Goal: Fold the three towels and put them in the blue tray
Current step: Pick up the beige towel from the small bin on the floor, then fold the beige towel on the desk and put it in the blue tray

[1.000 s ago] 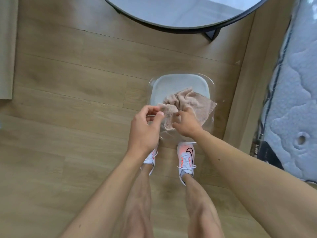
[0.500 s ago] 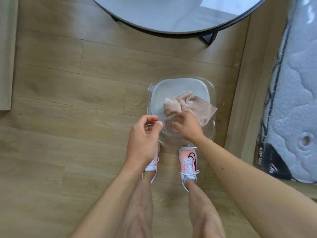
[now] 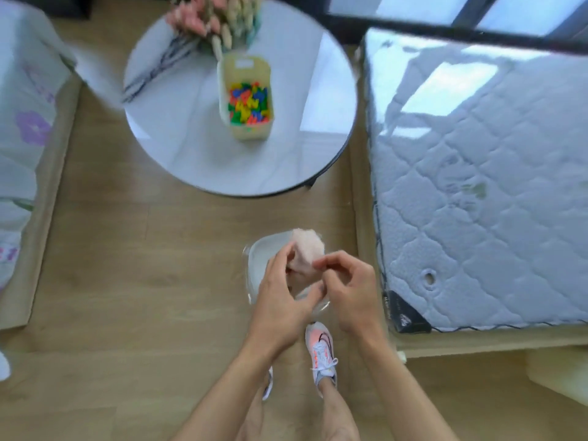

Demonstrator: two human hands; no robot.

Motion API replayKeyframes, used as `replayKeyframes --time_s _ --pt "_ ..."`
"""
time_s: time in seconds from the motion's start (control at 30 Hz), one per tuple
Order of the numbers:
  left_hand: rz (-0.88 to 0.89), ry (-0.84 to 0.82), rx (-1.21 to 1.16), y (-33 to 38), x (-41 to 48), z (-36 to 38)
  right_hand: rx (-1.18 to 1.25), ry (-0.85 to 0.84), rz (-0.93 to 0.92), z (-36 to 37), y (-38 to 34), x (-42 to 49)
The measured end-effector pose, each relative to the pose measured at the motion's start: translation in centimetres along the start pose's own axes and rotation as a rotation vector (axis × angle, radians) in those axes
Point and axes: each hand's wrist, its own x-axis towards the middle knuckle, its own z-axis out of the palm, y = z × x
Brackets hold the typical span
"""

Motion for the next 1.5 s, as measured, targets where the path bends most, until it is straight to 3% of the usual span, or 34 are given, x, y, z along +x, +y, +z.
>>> replayKeyframes --time_s 0.27,0.47,0.73,1.03,1.23,1.5 --pt "0.364 -0.151 0.082 14.8 -11.9 2.1 0.300 0.225 -0.068 -12.2 -12.4 -11.9" --pt "0.525 -0.265 0.120 19.8 -19.3 6.9 0.407 0.392 -0.133 -20.4 -14.7 -20.6" --pt "0.745 -0.464 0.153 22.4 -30.7 17.4 0.466 0.912 -0.178 -33.5 -7.7 -35.5" --pt "0.771 -0.679 0.104 20.2 -43.8 28.7 0.537 1.186 -0.179 -43.1 -0.1 -51.0" --pt "0.768 -0.884 0.194 20.0 -49.9 37.1 0.557 1.387 -0.099 -47.4 4.6 -59.4" --pt "0.847 -1.143 0.239 20.8 -55.9 51.7 0.573 1.575 0.021 -55.6 10.1 -65.5"
